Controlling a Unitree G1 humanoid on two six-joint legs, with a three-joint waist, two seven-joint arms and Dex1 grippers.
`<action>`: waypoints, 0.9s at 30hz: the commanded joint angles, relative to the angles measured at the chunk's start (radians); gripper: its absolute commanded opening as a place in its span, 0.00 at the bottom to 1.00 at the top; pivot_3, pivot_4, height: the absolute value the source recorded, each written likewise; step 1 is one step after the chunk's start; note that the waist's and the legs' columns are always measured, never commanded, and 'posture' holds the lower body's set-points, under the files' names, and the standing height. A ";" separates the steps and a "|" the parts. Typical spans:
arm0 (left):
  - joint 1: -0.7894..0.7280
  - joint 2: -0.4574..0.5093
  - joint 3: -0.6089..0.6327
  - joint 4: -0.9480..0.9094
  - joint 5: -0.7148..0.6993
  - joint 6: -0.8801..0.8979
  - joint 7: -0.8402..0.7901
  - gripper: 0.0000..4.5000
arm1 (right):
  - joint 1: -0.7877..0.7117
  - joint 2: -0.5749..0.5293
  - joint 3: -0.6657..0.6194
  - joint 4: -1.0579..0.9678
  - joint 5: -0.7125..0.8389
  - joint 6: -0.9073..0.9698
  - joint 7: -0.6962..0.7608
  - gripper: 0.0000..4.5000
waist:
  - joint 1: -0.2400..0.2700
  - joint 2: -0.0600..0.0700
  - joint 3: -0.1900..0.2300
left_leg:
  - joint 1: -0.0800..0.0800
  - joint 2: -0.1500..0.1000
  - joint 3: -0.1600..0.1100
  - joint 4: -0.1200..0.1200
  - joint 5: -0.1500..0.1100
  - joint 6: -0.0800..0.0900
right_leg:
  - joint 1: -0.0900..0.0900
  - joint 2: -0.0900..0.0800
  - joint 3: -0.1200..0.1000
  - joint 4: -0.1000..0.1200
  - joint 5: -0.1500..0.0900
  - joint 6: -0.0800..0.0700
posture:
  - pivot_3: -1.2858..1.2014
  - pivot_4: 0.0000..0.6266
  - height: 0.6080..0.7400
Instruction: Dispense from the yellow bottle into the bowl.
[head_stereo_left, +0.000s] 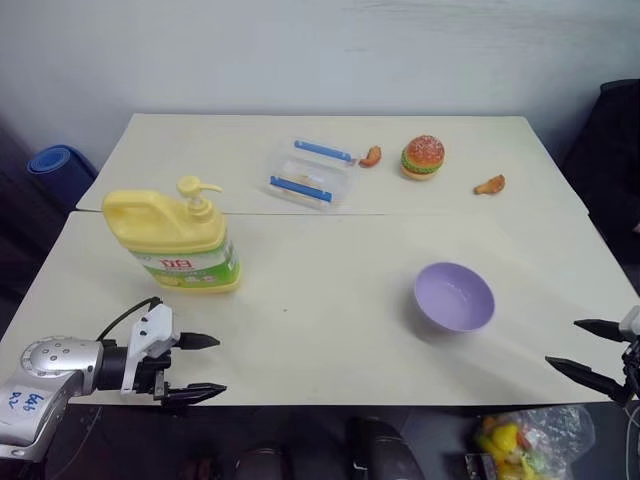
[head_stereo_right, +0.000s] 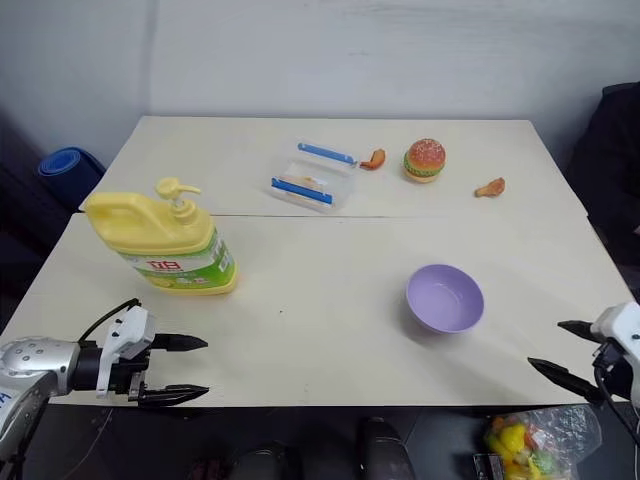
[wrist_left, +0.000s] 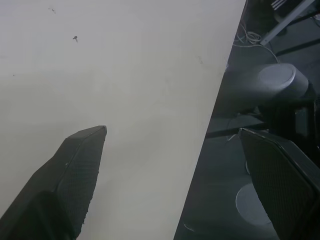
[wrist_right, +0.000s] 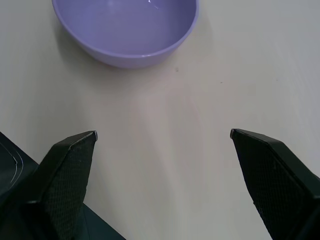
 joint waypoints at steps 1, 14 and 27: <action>-0.002 0.009 0.009 0.001 0.007 -0.020 -0.013 1.00 | 0.002 0.013 -0.018 -0.029 0.002 0.005 -0.014 0.99 | 0.000 0.000 0.000 | 0.000 0.000 0.000 0.000 0.000 0.000 | 0.000 0.000 0.000 0.000 0.000 0.000 | 0.52 0.24 1.00; -0.135 -0.040 0.069 -0.169 -0.353 0.294 0.013 1.00 | 0.016 0.067 -0.055 -0.286 0.104 0.197 -0.107 0.99 | 0.001 0.000 0.000 | 0.001 0.001 0.002 0.000 0.000 -0.001 | 0.000 0.000 0.003 0.002 0.000 0.000 | 0.52 0.24 1.00; -0.780 0.041 -0.190 -0.117 -0.346 0.314 -0.229 1.00 | -0.236 0.051 0.280 -0.576 0.118 0.474 -0.368 0.99 | 0.001 -0.002 0.001 | 0.001 -0.007 0.003 0.000 0.002 -0.003 | 0.000 0.010 0.007 0.002 0.001 0.000 | 0.52 0.24 1.00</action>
